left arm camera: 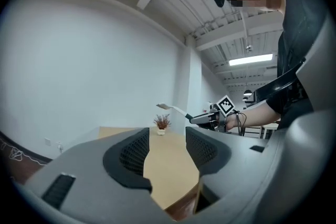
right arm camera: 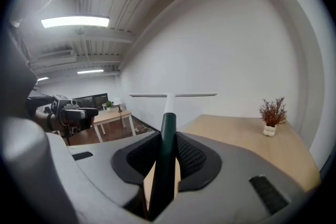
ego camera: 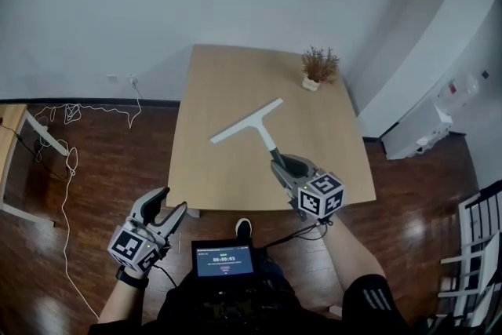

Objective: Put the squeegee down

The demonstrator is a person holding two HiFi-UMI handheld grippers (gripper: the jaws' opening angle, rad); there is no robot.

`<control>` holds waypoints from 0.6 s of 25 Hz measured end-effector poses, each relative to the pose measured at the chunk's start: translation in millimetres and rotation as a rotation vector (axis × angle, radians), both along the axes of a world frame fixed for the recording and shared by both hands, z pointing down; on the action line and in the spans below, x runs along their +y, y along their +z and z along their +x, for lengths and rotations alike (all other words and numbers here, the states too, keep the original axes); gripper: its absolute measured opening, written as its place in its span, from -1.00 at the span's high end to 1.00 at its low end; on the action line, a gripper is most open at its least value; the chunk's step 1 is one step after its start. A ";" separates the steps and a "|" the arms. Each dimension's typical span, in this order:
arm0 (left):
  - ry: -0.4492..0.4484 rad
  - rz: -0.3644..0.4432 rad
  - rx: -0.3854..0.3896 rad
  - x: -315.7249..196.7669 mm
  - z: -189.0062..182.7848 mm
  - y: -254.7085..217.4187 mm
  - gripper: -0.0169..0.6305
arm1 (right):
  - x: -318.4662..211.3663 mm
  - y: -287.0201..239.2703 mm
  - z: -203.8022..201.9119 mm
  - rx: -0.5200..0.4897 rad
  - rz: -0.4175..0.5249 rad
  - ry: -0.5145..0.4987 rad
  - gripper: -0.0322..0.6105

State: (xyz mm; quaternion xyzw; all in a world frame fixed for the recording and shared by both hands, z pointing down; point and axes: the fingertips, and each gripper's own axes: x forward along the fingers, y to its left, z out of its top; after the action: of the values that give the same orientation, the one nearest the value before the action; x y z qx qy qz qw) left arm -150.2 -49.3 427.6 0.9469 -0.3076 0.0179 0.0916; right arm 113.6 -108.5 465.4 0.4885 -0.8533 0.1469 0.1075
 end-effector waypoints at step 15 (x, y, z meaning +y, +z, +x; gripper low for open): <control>-0.191 -0.146 -0.109 -168.3 84.8 56.2 0.27 | -221.8 241.8 11.0 0.230 -0.318 -0.385 0.54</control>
State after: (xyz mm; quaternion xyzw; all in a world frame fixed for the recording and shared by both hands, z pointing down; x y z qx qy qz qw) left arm -65.3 -217.6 483.9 0.9017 -0.3988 0.0829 0.1449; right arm 124.6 -330.3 707.2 0.3080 -0.8789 0.1992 0.3050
